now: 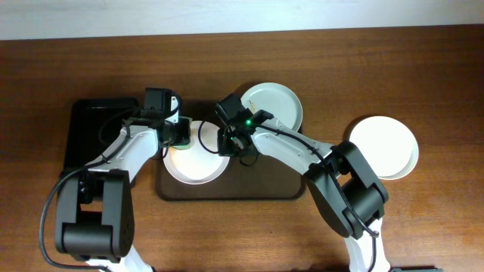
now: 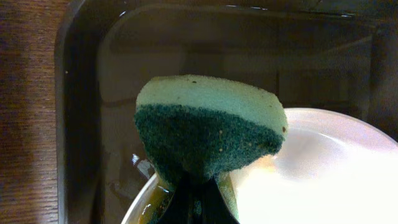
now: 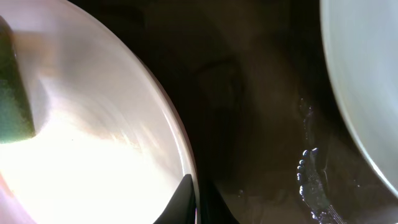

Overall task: Clean dirty plates on tray and stack at the side
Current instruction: 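Scrub the held plate with the sponge in the left gripper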

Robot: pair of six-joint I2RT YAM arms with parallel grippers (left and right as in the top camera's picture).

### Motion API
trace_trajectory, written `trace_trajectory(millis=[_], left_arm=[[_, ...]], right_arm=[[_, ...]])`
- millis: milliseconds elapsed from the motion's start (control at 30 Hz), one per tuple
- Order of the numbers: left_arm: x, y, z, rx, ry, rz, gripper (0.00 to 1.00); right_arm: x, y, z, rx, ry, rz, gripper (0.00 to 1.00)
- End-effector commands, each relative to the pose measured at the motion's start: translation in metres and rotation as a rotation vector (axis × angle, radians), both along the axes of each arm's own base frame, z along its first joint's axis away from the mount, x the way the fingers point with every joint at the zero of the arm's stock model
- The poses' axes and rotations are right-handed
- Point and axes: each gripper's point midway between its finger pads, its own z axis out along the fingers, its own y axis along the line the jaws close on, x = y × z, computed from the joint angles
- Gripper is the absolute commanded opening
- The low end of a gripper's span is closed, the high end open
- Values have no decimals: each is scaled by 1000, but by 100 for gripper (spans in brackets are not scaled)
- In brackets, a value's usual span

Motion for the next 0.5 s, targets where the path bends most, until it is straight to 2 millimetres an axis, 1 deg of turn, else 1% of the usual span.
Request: trace_trajectory(millis=[0, 100, 133, 267, 333, 400, 467], left_arm=[[-22, -9, -32, -28, 124, -40, 1], [-35, -43, -29, -175, 170, -115, 1], [-39, -49, -28, -195, 181, -136, 1], [-46, -53, -27, -216, 215, -145, 0], [-47, -56, -23, -232, 219, -177, 1], [-43, -60, -14, -266, 208, -204, 0], [-31, -65, -1, -311, 174, -213, 0]], right_arm=[[-4, -3, -16, -31, 24, -7, 4], [-4, -3, -16, -30, 22, -7, 4], [-3, -2, -16, -29, 21, -6, 4], [-3, -2, -16, -29, 21, -6, 4], [-3, -2, -16, -29, 21, -6, 4], [-3, -2, -16, -29, 21, -6, 4], [-3, -2, -16, -28, 21, -6, 4]])
